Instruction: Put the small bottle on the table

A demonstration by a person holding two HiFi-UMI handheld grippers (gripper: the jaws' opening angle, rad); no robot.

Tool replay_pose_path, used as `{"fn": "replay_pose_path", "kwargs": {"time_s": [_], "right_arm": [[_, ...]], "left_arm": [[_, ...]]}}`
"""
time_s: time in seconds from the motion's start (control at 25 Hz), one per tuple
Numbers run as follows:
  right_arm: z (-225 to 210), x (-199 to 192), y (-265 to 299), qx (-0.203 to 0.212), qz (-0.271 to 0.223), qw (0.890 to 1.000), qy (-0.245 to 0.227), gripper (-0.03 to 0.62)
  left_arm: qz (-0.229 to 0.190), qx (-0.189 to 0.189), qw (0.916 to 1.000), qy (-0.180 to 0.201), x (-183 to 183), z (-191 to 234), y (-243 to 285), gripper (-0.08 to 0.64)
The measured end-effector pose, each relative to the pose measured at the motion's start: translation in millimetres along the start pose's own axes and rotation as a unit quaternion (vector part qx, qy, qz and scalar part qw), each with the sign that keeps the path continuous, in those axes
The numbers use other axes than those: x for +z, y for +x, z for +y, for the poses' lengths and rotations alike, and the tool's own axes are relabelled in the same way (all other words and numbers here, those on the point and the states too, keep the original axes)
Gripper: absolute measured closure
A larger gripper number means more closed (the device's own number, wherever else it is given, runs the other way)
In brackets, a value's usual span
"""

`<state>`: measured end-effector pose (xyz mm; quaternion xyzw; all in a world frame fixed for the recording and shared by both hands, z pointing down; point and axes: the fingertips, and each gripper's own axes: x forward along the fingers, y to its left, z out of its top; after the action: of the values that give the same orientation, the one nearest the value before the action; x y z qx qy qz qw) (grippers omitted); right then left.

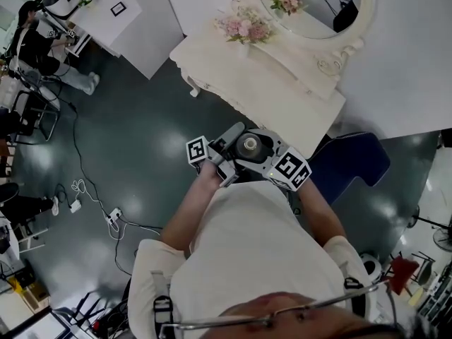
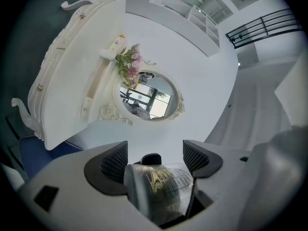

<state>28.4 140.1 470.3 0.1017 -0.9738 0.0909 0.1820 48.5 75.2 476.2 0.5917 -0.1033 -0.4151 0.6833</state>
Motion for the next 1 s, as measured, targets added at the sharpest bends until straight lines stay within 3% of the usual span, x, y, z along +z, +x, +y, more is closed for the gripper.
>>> {"fn": "replay_pose_path", "kwargs": {"time_s": [0.4, 1.0], "right_arm": [[-31, 5, 22, -0.014, 0.001, 1.0, 0.016, 0.247], [-130, 40, 99, -0.094, 0.012, 0.993, 0.071, 0.249]], "left_arm": [[0.009, 0.008, 0.9997, -0.019, 34, 4, 12, 0.207], [0.085, 0.038, 0.9928, -0.074, 146, -4, 55, 0.207]]}}
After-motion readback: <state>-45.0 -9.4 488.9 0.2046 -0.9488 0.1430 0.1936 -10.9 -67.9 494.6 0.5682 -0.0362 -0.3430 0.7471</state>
